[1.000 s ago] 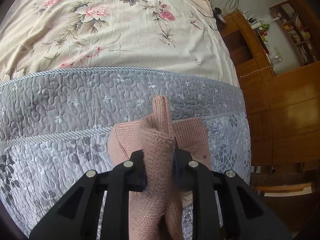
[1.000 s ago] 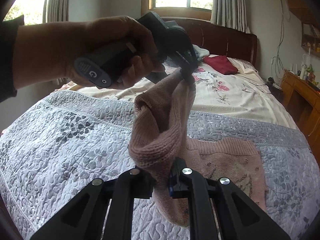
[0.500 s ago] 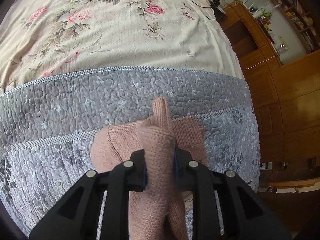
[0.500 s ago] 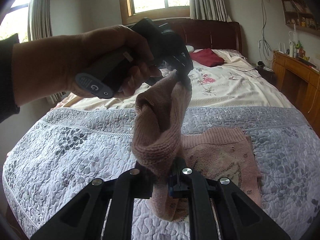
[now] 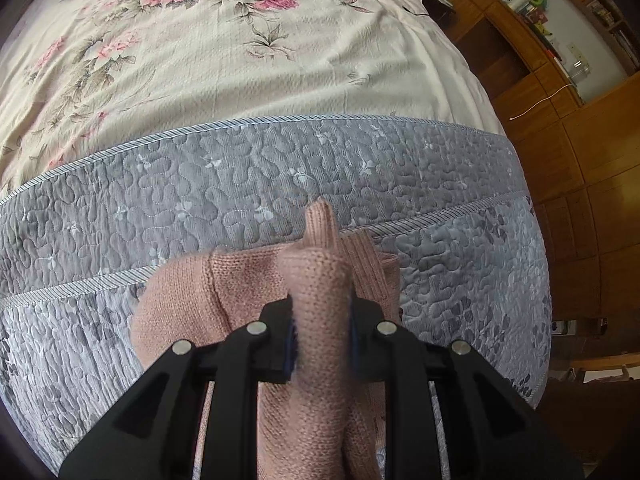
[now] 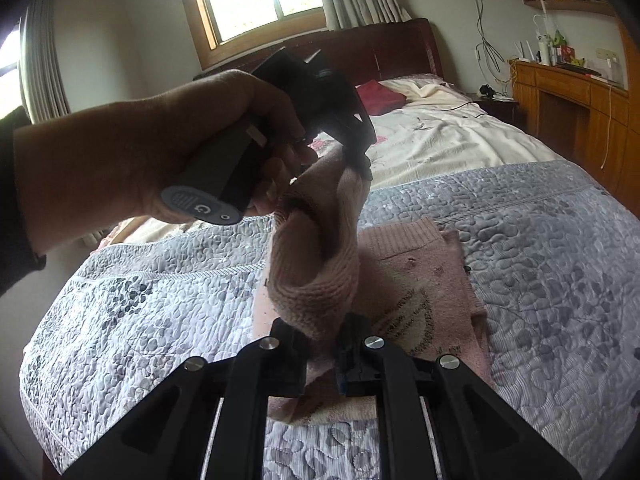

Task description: Fold small clothes

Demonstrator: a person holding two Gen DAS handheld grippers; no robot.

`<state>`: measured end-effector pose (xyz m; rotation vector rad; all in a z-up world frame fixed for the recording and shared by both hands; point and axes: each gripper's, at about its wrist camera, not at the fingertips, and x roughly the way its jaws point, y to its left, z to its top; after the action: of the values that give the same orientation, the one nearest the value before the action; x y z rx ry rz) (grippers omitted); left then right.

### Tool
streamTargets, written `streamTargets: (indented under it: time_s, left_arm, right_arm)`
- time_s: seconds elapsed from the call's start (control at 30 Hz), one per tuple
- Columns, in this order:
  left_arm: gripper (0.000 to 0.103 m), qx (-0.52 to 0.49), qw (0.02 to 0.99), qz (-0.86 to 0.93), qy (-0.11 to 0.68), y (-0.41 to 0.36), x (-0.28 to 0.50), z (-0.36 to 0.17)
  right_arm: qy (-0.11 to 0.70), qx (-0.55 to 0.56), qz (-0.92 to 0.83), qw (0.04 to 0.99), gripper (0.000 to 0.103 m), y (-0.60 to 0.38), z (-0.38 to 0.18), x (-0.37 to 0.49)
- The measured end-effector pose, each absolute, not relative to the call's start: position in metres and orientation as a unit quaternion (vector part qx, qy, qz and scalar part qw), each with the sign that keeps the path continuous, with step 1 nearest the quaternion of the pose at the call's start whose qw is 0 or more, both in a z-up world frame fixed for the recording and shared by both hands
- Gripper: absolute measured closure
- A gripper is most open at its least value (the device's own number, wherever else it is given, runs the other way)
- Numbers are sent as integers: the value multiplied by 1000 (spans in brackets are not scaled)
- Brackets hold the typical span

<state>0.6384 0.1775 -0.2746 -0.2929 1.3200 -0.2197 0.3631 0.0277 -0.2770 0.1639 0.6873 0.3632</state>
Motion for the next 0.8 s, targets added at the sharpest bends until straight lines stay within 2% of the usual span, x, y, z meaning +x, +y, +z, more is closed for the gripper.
streamTargets:
  time_s: [0.63,0.8]
  left_arm:
    - [85,-63,813,5,578,89,630,-326]
    - [85,-32,838,32,544,67,621,-326]
  right_arm:
    - [405,190,180,876,93,-54,-354,377]
    - [429,284,202,833,93,-83,-378,385]
